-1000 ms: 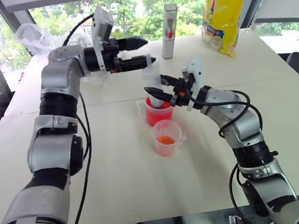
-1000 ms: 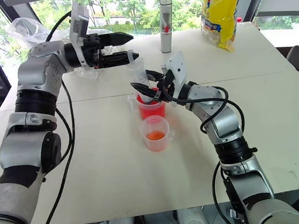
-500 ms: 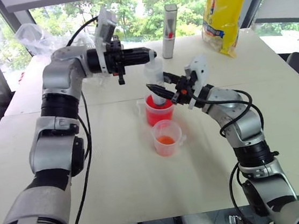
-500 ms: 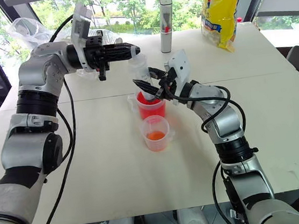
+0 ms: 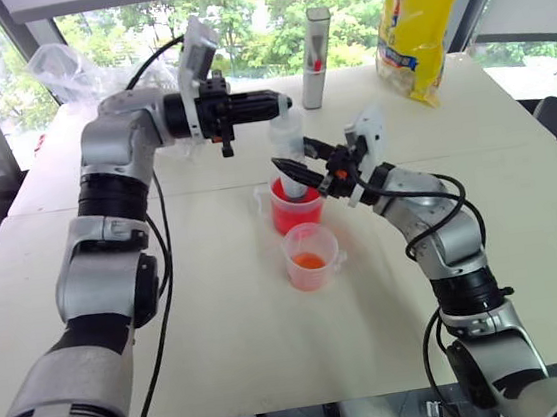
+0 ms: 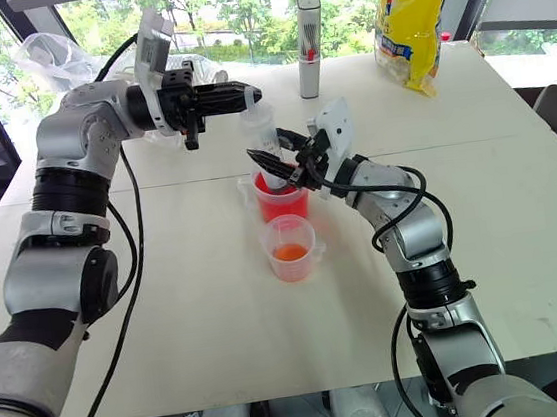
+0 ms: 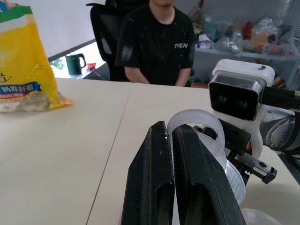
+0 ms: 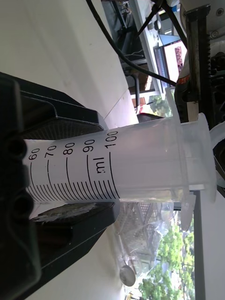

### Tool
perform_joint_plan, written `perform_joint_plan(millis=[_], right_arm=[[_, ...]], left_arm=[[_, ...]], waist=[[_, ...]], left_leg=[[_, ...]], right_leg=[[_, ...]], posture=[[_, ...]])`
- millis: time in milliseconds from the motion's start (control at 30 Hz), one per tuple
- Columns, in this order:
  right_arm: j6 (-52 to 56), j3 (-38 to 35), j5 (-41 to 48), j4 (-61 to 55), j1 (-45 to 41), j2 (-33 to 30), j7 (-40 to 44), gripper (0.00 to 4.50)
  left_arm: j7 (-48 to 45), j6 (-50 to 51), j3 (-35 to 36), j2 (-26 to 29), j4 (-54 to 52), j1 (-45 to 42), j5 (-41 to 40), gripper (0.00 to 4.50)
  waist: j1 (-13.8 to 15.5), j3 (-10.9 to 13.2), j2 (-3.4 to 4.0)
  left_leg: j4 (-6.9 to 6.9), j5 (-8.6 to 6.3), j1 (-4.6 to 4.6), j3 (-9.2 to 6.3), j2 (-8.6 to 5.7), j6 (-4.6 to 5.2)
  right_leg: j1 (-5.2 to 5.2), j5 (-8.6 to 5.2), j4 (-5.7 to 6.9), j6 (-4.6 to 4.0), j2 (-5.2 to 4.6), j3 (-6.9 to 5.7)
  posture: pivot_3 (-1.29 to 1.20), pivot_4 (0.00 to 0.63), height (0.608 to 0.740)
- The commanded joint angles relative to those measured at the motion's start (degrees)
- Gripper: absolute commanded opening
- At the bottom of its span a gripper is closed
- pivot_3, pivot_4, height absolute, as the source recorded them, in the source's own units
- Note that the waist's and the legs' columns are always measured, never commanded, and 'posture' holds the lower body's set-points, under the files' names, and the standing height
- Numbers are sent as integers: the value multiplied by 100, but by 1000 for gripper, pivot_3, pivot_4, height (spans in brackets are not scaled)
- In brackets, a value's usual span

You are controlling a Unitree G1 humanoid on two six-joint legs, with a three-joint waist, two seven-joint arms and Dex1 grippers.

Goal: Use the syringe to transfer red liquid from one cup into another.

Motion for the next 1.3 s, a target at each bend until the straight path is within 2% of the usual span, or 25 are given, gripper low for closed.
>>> perform_joint_plan(millis=[33, 433, 833, 867, 900, 933, 1167, 1300], right_arm=[[-106, 280, -81, 38, 81, 90, 146, 1485], [-382, 315, -209, 461, 46, 171, 158, 1485], [-347, 301, -199, 352, 40, 163, 160, 1485], [-329, 294, -187, 303, 30, 155, 160, 1485], [-317, 289, -180, 271, 23, 151, 161, 1485], [-295, 280, -167, 231, 13, 144, 160, 1485], [-192, 189, -122, 35, -128, 106, 137, 1485], [-120, 101, -90, -112, -261, 63, 112, 1485]], left_arm=[[311, -119, 429, 72, -89, -472, -195, 15], [494, -192, 541, 45, 7, -676, -277, 15], [443, -161, 420, 63, -100, -555, -180, 15], [430, -165, 365, 73, -131, -506, -130, 487], [424, -169, 332, 79, -152, -475, -100, 631], [411, -142, 308, 84, -176, -440, -89, 968], [412, -124, 246, 159, -351, -242, -55, 4434], [412, -268, 320, 431, -267, -192, 20, 4473]], waist=[[0, 0, 0], [0, 0, 0], [0, 0, 0], [0, 0, 0], [-2, 0, 0], [-3, 0, 0], [-2, 0, 0], [-5, 0, 0]], left_leg=[[0, 0, 0, 0, 0, 0], [0, 0, 0, 1, 0, 0], [1, 1, 0, 2, 0, -2], [1, 1, 0, 2, 0, -2], [1, 1, 0, 2, 0, -2], [1, 1, 0, 2, 0, -2], [1, 1, 2, 0, 0, -2], [2, 1, 2, 1, 0, -3]], right_leg=[[0, 0, 0, 0, 0, 0], [0, 0, 1, 0, 0, 0], [0, 0, 3, 0, 0, 0], [0, 0, 3, 0, 0, 0], [0, 0, 3, 0, 0, 0], [0, 0, 3, 0, 0, 0], [0, 0, 4, 0, -1, 1], [0, 0, 8, 0, -1, 0]], posture=[[0, 150, 740], [0, 150, 740], [0, 150, 740], [0, 150, 740], [0, 150, 740], [0, 150, 740], [0, 150, 740], [0, 150, 740]])
